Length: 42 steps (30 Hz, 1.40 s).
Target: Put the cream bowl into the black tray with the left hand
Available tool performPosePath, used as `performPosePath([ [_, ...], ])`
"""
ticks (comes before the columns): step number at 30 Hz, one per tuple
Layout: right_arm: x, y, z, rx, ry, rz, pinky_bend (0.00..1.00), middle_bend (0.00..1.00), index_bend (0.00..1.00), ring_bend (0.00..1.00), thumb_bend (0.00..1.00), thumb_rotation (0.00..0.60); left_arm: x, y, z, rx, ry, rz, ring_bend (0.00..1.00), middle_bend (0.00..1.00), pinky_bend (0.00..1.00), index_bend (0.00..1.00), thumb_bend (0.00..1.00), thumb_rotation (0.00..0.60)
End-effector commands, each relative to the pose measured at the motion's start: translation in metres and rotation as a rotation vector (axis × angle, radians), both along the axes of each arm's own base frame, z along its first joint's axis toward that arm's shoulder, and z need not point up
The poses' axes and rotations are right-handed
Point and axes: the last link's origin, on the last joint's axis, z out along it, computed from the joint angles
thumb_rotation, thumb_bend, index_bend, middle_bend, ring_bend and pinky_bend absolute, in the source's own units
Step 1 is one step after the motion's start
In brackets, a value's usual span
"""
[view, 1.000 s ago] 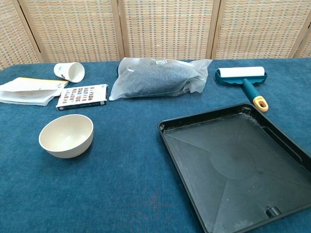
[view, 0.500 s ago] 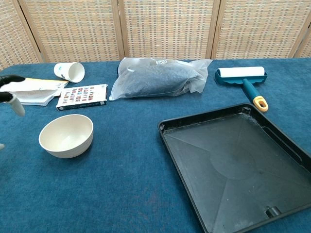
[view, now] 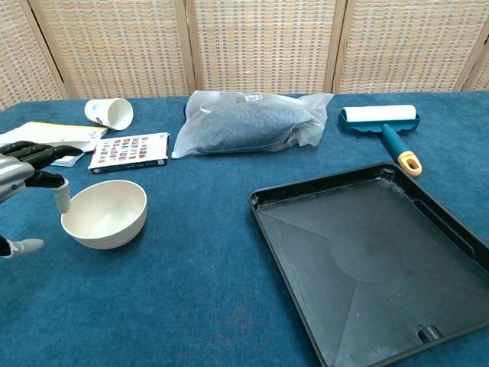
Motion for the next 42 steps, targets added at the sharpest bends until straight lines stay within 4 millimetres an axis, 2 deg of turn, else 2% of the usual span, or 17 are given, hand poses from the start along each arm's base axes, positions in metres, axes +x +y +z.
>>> performPosePath([
  [1,0.0,0.0,0.0,-0.001,-0.002,0.0,0.0,0.0,0.08,0.0,0.17,0.6,0.002,0.002,-0.005,-0.01,0.012,-0.005,0.0,0.0,0.0,0.44,0.27,0.6],
  [16,-0.001,0.0,0.002,-0.005,-0.005,-0.003,0.0,0.0,0.08,0.0,0.17,0.6,0.012,0.016,-0.023,-0.031,0.045,-0.011,0.0,0.0,0.0,0.5,0.29,0.6],
  [20,-0.001,0.0,0.002,-0.007,-0.008,-0.003,0.0,0.0,0.08,0.0,0.16,0.6,0.013,0.018,-0.026,-0.035,0.052,-0.01,0.0,0.0,0.0,0.52,0.34,0.6],
  [33,-0.001,0.0,0.003,-0.012,-0.011,0.001,0.0,0.0,0.08,0.0,0.17,0.6,0.011,0.019,-0.031,-0.044,0.059,-0.004,0.0,0.0,0.0,0.6,0.39,0.6],
  [42,-0.001,0.0,0.003,-0.013,-0.011,0.002,0.0,0.0,0.08,0.0,0.17,0.6,0.01,0.02,-0.028,-0.03,0.064,-0.014,0.0,0.0,0.0,0.61,0.39,0.6],
])
